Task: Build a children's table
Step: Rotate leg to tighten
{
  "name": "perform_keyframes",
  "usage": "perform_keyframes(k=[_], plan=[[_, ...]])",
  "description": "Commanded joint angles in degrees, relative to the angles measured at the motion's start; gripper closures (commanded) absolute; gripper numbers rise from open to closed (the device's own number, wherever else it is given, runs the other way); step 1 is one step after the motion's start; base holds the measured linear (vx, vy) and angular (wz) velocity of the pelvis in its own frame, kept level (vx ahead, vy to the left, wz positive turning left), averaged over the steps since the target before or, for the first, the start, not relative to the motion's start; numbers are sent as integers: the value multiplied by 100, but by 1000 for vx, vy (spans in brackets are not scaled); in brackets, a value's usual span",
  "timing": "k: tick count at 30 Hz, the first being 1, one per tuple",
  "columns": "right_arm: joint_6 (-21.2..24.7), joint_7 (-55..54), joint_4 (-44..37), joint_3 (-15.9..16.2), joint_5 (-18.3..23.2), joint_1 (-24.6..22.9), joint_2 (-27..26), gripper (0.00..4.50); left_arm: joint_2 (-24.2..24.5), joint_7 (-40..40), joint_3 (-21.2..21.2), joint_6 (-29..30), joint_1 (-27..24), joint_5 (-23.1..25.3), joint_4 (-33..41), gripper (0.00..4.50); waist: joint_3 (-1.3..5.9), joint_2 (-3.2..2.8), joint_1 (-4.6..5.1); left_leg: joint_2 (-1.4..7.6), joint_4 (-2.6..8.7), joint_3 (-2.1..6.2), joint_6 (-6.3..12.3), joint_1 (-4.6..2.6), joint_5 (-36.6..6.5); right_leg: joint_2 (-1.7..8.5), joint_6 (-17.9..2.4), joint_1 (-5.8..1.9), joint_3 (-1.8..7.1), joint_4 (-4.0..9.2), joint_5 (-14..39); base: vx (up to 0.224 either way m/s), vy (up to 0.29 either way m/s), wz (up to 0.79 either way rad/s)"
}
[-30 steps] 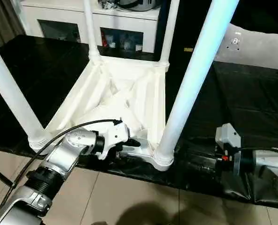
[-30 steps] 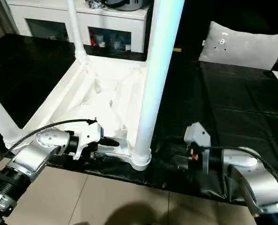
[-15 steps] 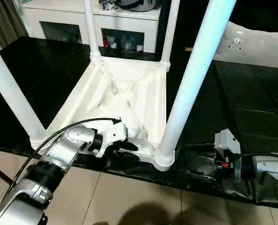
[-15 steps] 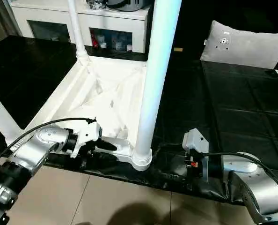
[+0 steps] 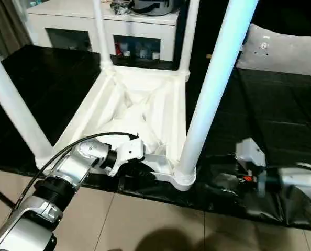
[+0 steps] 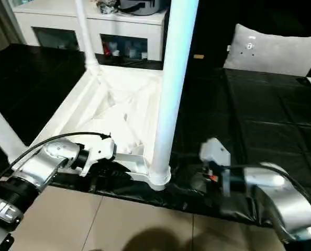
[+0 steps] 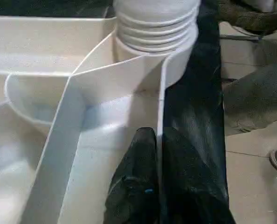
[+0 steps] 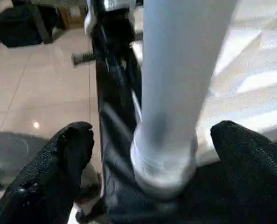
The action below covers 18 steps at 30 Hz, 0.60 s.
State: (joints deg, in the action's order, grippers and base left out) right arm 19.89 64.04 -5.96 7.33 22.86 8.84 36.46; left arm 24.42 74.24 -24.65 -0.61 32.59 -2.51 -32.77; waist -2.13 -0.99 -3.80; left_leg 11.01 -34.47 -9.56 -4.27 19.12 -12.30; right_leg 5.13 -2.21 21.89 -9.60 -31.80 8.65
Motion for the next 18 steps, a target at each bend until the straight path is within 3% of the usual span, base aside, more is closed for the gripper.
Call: perform_keyframes(k=[1, 2, 6, 12, 18], plan=[[49, 92, 158, 22, 82, 138, -27, 17, -14, 15, 55, -48, 45, -63, -40, 450, 289, 10, -5, 198, 421, 124, 310, 19, -1637, 420, 122, -270, 232, 602, 3062, 0, 0, 0], [64, 101, 401, 50, 100, 311, -158, 38, -52, 74, 85, -94, 36, -126, 12, 450, 303, 20, 13, 205, 428, 118, 350, 32, -1489, 437, -64, -276, 283, 546, 2823, 0, 0, 0], [14, 281, 817, 236, 8, 545, -285, 64, -74, 162, 89, -81, -3, -138, 110, 450, 323, 11, -5, 228, 429, 100, 414, 49, -1272, 447, -326, -286, 338, 458, 2490, 0, 0, 0], [124, 527, 1242, 346, -13, 793, -348, 118, -83, 162, 95, -136, -7, -73, 67, 450, 344, 2, -95, 255, 422, 74, 479, 75, -894, 445, -466, -309, 376, 384, 2197, 0, 0, 0], [166, 877, 1604, 422, 27, 1053, -359, 179, -83, 186, 138, -128, 16, -41, 24, 450, 327, -5, -131, 256, 427, 57, 424, 51, -1008, 454, -463, -296, 384, 402, 2364, 0, 0, 0]])
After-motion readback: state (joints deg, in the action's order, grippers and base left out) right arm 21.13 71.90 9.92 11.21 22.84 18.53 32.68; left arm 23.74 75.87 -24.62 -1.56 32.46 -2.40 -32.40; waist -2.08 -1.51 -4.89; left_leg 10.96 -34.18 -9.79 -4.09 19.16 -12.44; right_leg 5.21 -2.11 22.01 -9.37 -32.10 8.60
